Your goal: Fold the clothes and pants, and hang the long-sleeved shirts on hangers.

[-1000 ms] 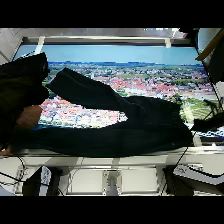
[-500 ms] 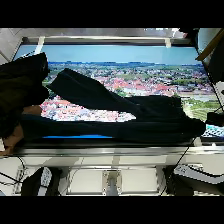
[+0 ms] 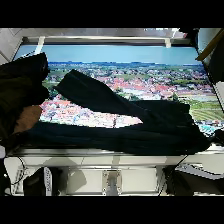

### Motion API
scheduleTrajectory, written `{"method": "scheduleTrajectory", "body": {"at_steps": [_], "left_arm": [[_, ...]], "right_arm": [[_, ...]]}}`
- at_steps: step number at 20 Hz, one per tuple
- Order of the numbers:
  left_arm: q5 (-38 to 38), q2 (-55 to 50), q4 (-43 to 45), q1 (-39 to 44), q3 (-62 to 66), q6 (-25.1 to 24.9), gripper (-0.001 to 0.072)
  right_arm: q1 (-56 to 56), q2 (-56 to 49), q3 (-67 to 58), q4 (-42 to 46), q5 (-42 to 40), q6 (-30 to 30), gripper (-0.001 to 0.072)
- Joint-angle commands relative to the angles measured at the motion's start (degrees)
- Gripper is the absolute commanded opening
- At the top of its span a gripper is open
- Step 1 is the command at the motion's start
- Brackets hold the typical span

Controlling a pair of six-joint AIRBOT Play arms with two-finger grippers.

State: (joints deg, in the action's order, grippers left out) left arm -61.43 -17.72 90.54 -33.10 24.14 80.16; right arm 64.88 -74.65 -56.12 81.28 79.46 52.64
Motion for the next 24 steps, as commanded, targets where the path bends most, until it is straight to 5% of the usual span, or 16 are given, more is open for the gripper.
{"method": "scheduleTrajectory", "body": {"at_steps": [1,3,4,5,6,10,15,20,24], "left_arm": [[-1.3,4.7,2.6,-0.6,-2.2,-0.7,0.0013],[0.9,3.0,1.8,-0.6,-2.1,-0.7,0.0015],[1.8,1.3,0.9,-0.6,-1.6,-0.4,0.0054],[1.8,-0.9,0.5,-0.6,-0.3,0.8,0.0269],[1.5,-3.8,0.3,-0.6,1.7,3.9,0.0449],[-2.2,-19.6,-1.8,-0.6,15.1,9.4,0.0462],[-17.8,-51.4,-7.2,-0.6,29.9,1.1,0.0429],[-15.3,-67.6,-13.8,-0.6,36.7,-1.9,0.0432],[-9.4,-68.7,-18.8,-0.5,39.3,-2.2,0.0582]], "right_arm": [[1.5,0.0,0.5,-1.6,-3.1,-0.3,0.0048],[1.5,0.0,0.5,-4.3,-3.0,-0.2,0.0112],[1.5,0.0,0.3,-6.1,-2.6,-0.2,0.0356],[1.5,0.0,-0.2,-8.0,-1.9,-0.2,0.0514],[1.5,0.0,-1.3,-9.4,-0.7,0.1,0.0514],[1.5,0.0,-9.3,-13.8,5.5,3.3,0.0514],[1.5,0.1,-13.0,-30.9,9.9,5.4,0.0512],[1.5,1.2,-13.0,-38.4,17.5,9.6,0.0512],[1.5,5.4,-13.0,-38.4,15.8,9.7,0.0512]]}}
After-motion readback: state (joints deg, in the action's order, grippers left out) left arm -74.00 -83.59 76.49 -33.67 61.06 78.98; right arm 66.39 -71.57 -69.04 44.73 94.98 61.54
